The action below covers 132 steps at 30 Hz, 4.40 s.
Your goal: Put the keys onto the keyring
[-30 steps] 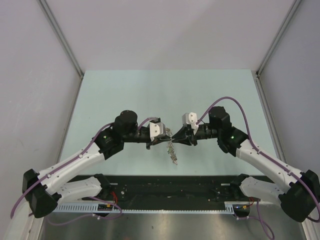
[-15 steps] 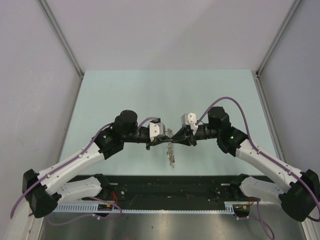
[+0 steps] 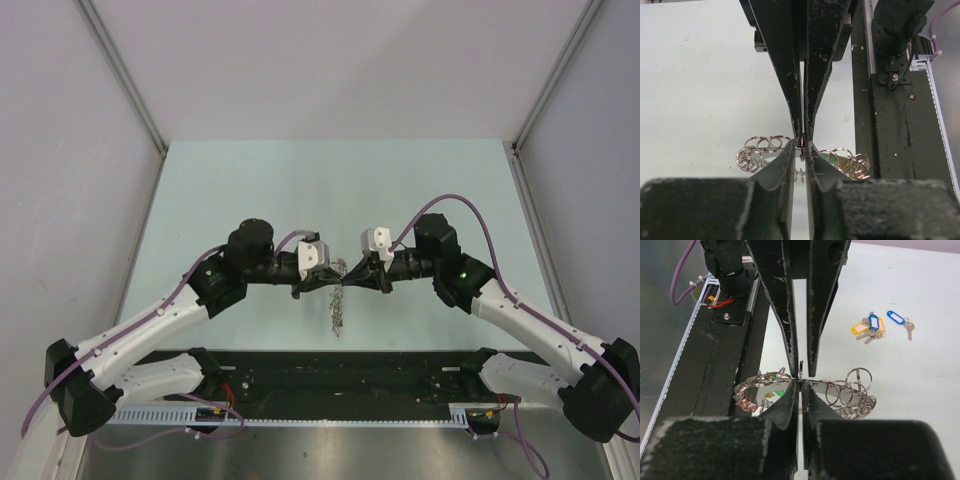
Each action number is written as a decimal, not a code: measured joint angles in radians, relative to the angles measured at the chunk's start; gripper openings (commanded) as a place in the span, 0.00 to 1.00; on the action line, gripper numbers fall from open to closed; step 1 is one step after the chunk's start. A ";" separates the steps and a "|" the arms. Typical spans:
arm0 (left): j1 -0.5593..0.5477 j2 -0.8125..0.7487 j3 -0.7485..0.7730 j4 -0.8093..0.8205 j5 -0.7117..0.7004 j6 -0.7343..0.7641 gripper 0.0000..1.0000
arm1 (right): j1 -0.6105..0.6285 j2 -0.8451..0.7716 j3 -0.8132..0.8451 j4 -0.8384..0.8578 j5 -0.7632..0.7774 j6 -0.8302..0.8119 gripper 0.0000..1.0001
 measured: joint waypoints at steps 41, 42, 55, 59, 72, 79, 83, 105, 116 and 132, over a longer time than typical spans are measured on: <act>0.357 0.396 0.028 -0.254 -1.034 -0.916 0.54 | -0.055 -0.098 0.000 -0.108 0.147 0.066 0.00; 0.366 0.418 0.028 -0.247 -1.034 -0.919 0.54 | -0.055 -0.101 0.000 -0.108 0.145 0.069 0.00; 0.409 0.668 0.108 -0.204 -0.996 -0.918 0.45 | -0.057 -0.109 0.000 -0.106 0.132 0.080 0.00; 0.407 0.673 0.111 -0.206 -0.976 -0.919 0.45 | -0.058 -0.115 0.000 -0.106 0.129 0.080 0.00; 0.338 0.683 0.097 -0.194 -0.904 -0.918 0.42 | -0.060 -0.116 0.000 -0.106 0.126 0.083 0.00; 0.287 0.672 0.079 -0.161 -0.888 -0.917 0.41 | -0.060 -0.116 0.000 -0.106 0.126 0.083 0.00; 0.265 0.660 0.065 -0.148 -0.871 -0.911 0.40 | -0.060 -0.117 0.000 -0.106 0.125 0.083 0.00; 0.142 0.568 0.124 -0.254 -0.835 -0.868 0.44 | -0.066 -0.117 0.000 -0.106 0.125 0.083 0.00; 0.216 0.588 0.141 -0.254 -0.847 -0.819 0.38 | -0.069 -0.119 0.000 -0.106 0.125 0.084 0.00; 0.276 0.658 0.141 -0.229 -0.776 -0.821 0.30 | -0.070 -0.119 0.000 -0.106 0.125 0.084 0.00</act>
